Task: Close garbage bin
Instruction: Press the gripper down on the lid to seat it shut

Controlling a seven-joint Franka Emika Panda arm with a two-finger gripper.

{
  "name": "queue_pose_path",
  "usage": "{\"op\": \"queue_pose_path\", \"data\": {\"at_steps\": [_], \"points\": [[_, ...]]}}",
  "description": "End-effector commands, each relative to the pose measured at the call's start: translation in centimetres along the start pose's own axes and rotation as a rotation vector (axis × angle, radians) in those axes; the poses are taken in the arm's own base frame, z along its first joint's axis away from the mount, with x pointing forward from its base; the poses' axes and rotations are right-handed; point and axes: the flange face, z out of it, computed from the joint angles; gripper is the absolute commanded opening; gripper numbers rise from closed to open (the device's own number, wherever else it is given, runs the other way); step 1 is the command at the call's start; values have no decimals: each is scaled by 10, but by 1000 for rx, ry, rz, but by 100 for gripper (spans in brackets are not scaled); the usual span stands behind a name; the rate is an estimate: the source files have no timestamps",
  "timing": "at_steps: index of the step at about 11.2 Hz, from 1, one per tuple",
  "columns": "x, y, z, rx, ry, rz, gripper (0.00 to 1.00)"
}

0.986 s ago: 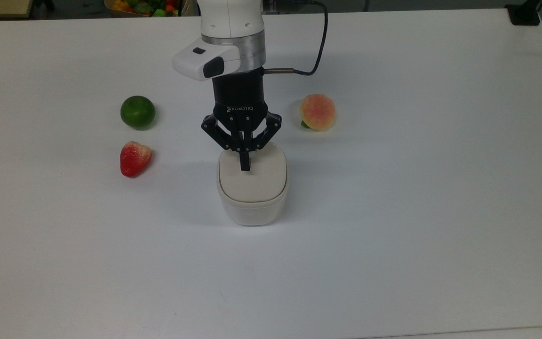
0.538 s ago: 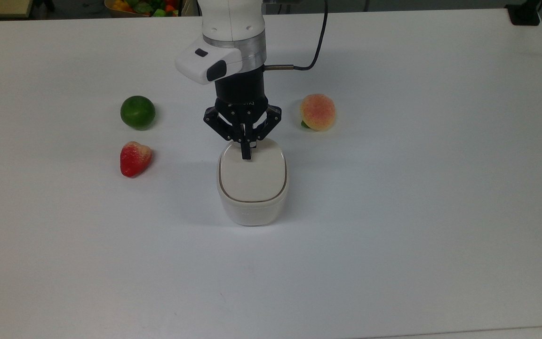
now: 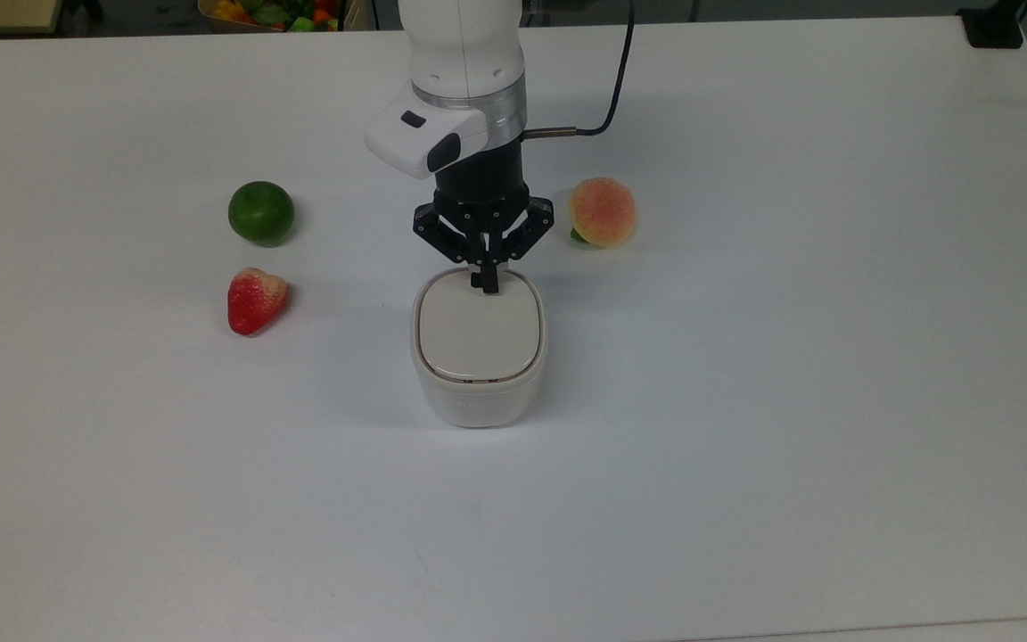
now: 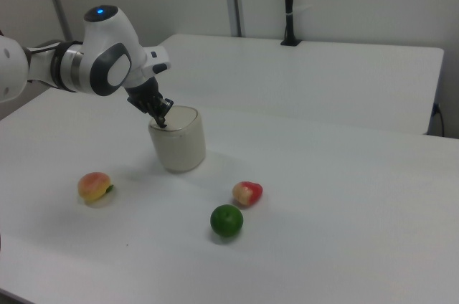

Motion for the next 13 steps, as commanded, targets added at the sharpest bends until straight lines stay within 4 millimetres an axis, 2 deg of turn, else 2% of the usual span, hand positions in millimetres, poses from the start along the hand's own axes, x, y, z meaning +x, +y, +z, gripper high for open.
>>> {"op": "queue_pose_path", "data": {"at_steps": [1, 5, 10, 13], "points": [[-10, -1, -1, -9, -25, -34, 0], [-14, -1, 8, -10, -39, -37, 0], [-15, -1, 10, -10, -44, -37, 0], [-9, 0, -12, -7, -12, -26, 0]]}}
